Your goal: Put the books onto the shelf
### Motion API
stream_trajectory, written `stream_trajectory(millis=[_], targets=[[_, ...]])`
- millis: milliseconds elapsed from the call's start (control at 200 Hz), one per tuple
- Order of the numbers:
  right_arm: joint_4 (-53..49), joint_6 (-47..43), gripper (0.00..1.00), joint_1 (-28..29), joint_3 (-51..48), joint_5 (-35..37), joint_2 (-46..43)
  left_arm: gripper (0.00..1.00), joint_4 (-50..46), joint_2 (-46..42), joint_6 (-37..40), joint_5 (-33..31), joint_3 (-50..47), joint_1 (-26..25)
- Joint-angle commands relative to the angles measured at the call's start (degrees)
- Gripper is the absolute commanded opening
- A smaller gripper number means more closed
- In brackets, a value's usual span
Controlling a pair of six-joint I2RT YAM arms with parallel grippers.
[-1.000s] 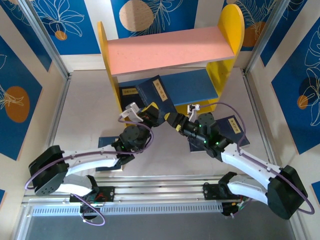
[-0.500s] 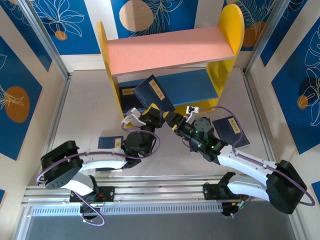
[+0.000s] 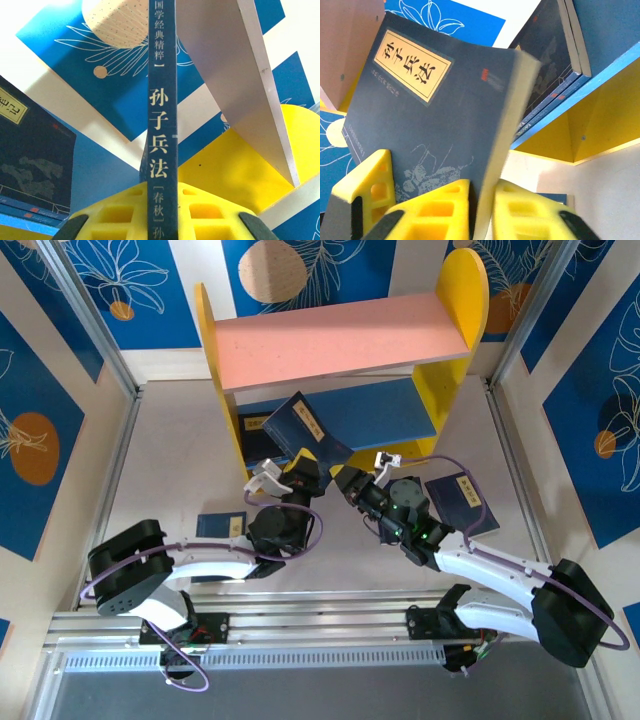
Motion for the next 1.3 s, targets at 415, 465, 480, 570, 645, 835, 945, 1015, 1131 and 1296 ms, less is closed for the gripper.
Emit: stream_trajectory(millis=[415,465,480,570,645,835,945,1015,1131,1296], targets=[[-1.39,-3.9,0.06,-5.92,-1.4,-3.37,-4.2,0.5,-16.3,-7.5,-3.05,5.19,3.14,-0.4],[-2.19,-4.4,0.05,-7.13,-1.29,-4.57,-4.77,0.52,-27.46,-9.88,-7.12,8.36,5.11,1.31],[-2.48,-4.56,0.05,-7.46,-1.23,-4.93,-4.93,0.52,-30.7,-10.45,-8.71,9.37,5.98,1.94],[-3.39,-5.45,0.05,-9.99,-1.43,-7.19,-6.16,0.54,-49.09,-12.34,-12.9,17.1,11.25,5.88],[-4.76,-6.16,0.04,-12.53,-1.22,-9.7,-7.2,0.55,-57.33,-13.16,-13.53,22.82,13.82,8.47],[-9.58,-9.05,0.03,-20.07,0.36,-19.03,-9.2,0.56,-72.09,-16.71,-12.78,35.11,16.73,14.92],[-12.94,-11.46,0.03,-24.35,1.83,-25.07,-9.66,0.58,-79.6,-19.57,-10.36,39.48,17.88,17.46],[-14.36,-12.62,0.02,-26.88,2.43,-28.53,-9.83,0.59,-84.05,-21.26,-9.28,42.74,18.46,19.31],[-17.29,-14.48,0.02,-30.94,3.14,-33.42,-10.33,0.61,-89.27,-23.51,-7.96,48.98,18.33,22.56],[-19.75,-15.66,0.01,-36.2,3.89,-40.17,-11.2,0.63,-91.03,-24.51,-7.9,57.7,15.99,26.56]])
